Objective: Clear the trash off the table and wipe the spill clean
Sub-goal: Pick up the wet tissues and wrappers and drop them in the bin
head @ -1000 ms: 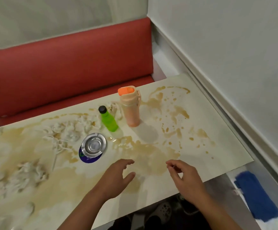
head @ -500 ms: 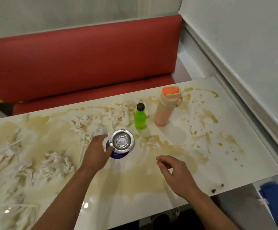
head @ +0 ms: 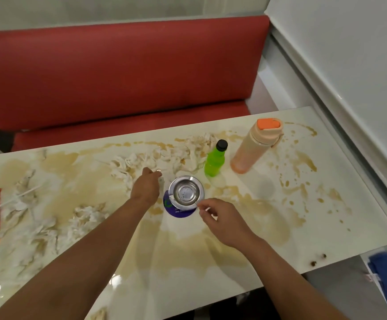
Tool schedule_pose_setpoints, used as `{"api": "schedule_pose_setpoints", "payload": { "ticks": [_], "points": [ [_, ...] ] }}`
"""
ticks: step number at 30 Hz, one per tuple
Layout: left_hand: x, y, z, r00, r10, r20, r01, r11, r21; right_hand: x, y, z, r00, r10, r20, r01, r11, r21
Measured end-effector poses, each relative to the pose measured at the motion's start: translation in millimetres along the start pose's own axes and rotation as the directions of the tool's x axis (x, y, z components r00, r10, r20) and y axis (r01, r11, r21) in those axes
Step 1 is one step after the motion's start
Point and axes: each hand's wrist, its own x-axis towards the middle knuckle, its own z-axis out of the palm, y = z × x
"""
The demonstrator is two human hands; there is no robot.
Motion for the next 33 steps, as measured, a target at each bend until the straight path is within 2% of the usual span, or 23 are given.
{"api": "schedule_pose_setpoints", "payload": {
  "ticks": [5,10,14,17,20,22,24,28,33],
  "points": [
    [-1.9,-9.7,-6.3,0.999,0.017,-0.047,-0.019,0.999,-0.039,71.8,-25.8,15.2,0.994,-0.06,0.088,0.078,0.973,-0.219],
    [-28.2,-14.4,-6.5,0.999,0.029,-0.044,-0.031,0.998,-0.061,148.1,-42.4,37.6,0.993,-0.013,0.118,0.06,0.914,-0.401],
    [-54.3,-22.8,-9.3,0.999,-0.019,-0.05,0.006,0.967,-0.256,187.6,-42.0,58.2,0.987,0.038,0.158,0.064,0.799,-0.598],
    [-78.3,-23.3,-19.4,0.992,-0.123,-0.023,0.097,0.874,-0.476,198.3,-37.3,69.7,0.976,0.08,0.204,0.088,0.708,-0.701],
    [-100.7,-24.1,-30.3,0.975,-0.206,0.09,0.218,0.774,-0.595,199.4,-35.8,73.8,0.978,0.069,0.195,0.1,0.668,-0.737],
    [-110.9,-27.2,-35.1,0.971,-0.189,0.145,0.237,0.717,-0.656,198.4,-36.7,72.5,0.98,0.036,0.198,0.125,0.662,-0.739],
    [-119.3,-28.4,-39.9,0.968,-0.164,0.188,0.25,0.644,-0.723,197.8,-37.6,69.9,0.974,0.015,0.225,0.15,0.701,-0.698],
    [-127.6,-29.6,-42.0,0.961,-0.152,0.231,0.276,0.566,-0.777,189.5,-46.4,63.5,0.972,-0.018,0.234,0.137,0.853,-0.503],
    [-135.5,-27.9,-45.0,0.956,-0.147,0.254,0.294,0.48,-0.826,155.2,-64.0,43.1,0.988,-0.084,0.126,0.114,0.961,-0.251]
  ]
}}
